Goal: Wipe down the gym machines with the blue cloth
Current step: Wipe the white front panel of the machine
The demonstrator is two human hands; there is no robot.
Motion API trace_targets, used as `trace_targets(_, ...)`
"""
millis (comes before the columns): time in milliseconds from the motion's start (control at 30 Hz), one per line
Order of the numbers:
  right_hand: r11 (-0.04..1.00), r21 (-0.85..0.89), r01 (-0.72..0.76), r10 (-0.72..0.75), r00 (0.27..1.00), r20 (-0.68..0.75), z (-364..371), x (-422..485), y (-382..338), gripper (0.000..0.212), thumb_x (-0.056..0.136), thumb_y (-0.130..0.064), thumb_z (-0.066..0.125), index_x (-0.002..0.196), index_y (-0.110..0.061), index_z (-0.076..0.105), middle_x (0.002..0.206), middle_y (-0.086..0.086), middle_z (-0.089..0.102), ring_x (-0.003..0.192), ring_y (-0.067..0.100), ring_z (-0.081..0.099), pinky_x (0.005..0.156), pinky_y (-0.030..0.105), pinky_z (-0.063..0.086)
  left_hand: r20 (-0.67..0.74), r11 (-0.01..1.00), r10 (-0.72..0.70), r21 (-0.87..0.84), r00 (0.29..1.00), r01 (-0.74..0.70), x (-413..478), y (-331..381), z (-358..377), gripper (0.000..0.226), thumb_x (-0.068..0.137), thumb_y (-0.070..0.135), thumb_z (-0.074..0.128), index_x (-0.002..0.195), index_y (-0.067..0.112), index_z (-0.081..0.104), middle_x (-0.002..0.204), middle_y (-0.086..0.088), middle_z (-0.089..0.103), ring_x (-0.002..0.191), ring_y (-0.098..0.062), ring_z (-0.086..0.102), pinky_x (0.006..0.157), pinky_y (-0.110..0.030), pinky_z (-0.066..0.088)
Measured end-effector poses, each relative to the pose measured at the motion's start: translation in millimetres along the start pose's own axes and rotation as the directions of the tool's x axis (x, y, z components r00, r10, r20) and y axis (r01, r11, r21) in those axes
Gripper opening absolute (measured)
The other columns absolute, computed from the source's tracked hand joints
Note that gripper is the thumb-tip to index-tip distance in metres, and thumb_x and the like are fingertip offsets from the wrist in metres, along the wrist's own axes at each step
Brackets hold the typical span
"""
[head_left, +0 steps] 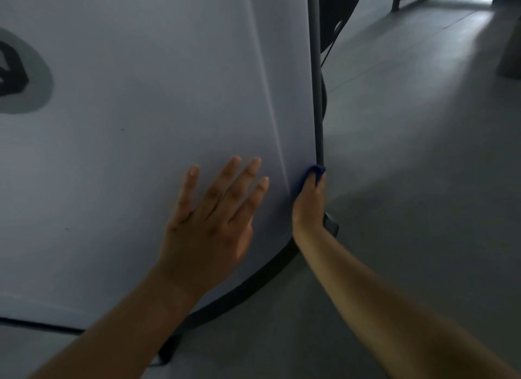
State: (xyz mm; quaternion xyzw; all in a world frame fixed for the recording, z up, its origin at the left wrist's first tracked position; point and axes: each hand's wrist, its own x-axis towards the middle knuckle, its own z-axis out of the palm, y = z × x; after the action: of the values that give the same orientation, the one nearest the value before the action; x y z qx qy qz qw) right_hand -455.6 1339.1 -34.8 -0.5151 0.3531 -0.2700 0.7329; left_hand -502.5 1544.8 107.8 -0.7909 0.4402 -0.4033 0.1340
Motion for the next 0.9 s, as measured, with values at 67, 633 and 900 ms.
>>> trace_targets(67, 0.997, 0.021, -0.079, 0.079, 0.997, -0.022, 2.7, 8.8, -6.2, 0.103, 0.082, -0.101, 0.03, 0.168, -0.046, 0.022, 0.171, -0.01, 0.039, 0.156, 0.021, 0.04, 0.13, 0.054, 0.029, 0.027, 1.0, 0.013, 0.011, 1.0, -0.014, -3.5, 2.7, 5.5, 0.065, 0.108, 0.033, 0.054, 0.17, 0.023, 0.038, 0.181, -0.004, 0.023, 0.167, -0.025, 0.022, 0.134, -0.063, 0.005)
trace_targets(633, 0.998, 0.051, 0.033, -0.035, 0.999, 0.041, -1.0, -61.7, 54.6, 0.058, 0.114, -0.055, 0.035, 0.169, -0.051, 0.017, 0.175, -0.018, 0.028, 0.159, 0.009, 0.032, 0.131, 0.039, 0.026, 0.009, 0.99, 0.01, 0.142, 1.0, -0.011, -4.9, 4.7, 17.0, 0.068, 0.109, 0.036, 0.053, 0.172, 0.022, 0.033, 0.181, -0.002, 0.023, 0.167, -0.024, 0.025, 0.134, -0.061, 0.008)
trace_targets(900, 0.998, 0.021, -0.051, 0.052, 0.997, -0.05, -3.0, 23.7, 27.1, 0.082, 0.097, -0.085, 0.033, 0.168, -0.044, 0.028, 0.166, -0.012, 0.046, 0.15, 0.016, 0.047, 0.128, 0.045, 0.034, 0.014, 0.994, -0.006, 0.111, 1.0, 0.005, -6.1, 13.6, 19.5, 0.066, 0.109, 0.038, 0.054, 0.171, 0.023, 0.038, 0.181, -0.004, 0.023, 0.167, -0.028, 0.024, 0.133, -0.065, 0.005)
